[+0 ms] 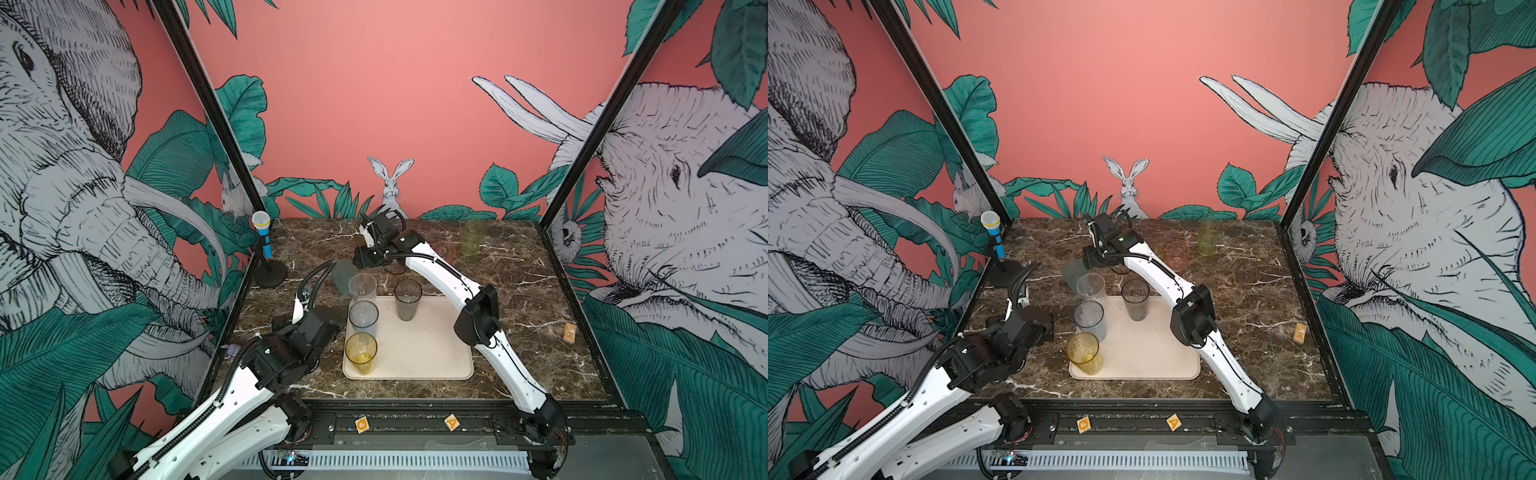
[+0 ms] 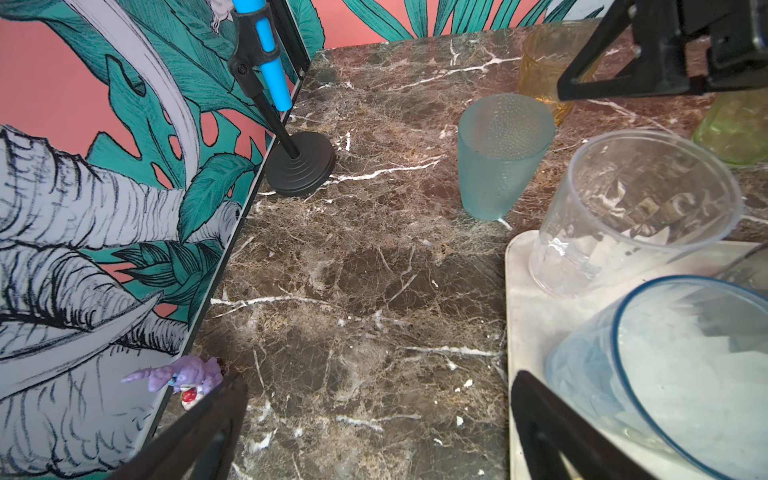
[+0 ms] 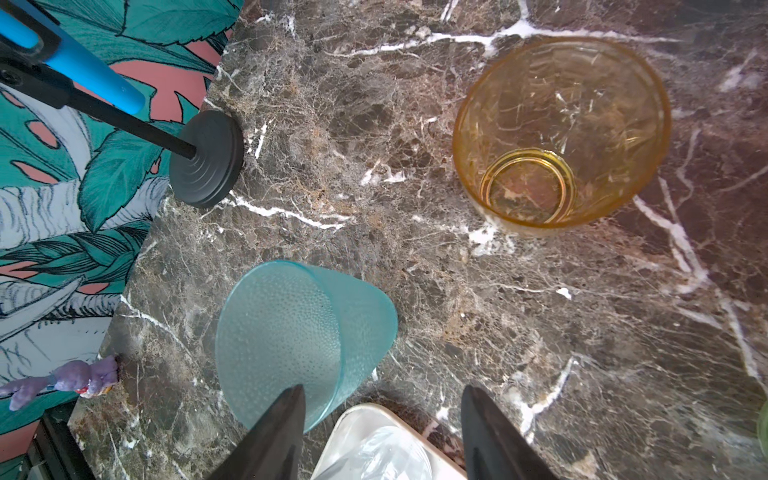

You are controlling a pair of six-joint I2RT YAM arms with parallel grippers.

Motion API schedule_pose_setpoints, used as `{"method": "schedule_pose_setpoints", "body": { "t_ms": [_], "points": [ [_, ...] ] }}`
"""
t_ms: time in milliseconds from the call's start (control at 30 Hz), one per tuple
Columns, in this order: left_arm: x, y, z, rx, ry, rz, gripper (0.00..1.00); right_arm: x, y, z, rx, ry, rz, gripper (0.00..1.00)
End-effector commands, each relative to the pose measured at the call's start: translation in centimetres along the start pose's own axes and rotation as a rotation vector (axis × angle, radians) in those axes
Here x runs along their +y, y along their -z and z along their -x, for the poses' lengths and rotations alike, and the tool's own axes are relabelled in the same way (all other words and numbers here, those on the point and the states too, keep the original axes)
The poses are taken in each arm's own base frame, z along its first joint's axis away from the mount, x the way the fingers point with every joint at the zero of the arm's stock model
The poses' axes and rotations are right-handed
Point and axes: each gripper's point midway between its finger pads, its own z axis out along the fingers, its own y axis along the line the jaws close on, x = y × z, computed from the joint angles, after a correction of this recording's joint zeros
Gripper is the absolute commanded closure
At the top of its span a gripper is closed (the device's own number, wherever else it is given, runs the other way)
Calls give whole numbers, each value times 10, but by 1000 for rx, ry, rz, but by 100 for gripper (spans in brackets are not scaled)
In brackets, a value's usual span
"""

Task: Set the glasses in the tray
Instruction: 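Lower the right gripper around the teal frosted cup's rim and close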

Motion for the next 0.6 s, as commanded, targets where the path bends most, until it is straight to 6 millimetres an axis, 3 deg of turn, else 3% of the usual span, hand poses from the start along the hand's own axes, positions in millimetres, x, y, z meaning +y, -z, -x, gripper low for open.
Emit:
{"method": "schedule_pose_setpoints", "body": {
  "t_ms": [0, 567],
  "points": [
    [5, 4, 4, -12, 50, 4, 1, 6, -4, 7, -31, -16, 17, 37],
    [19, 11, -5, -15, 69, 6, 1, 6, -24, -3, -27, -23, -12, 38]
  ]
}}
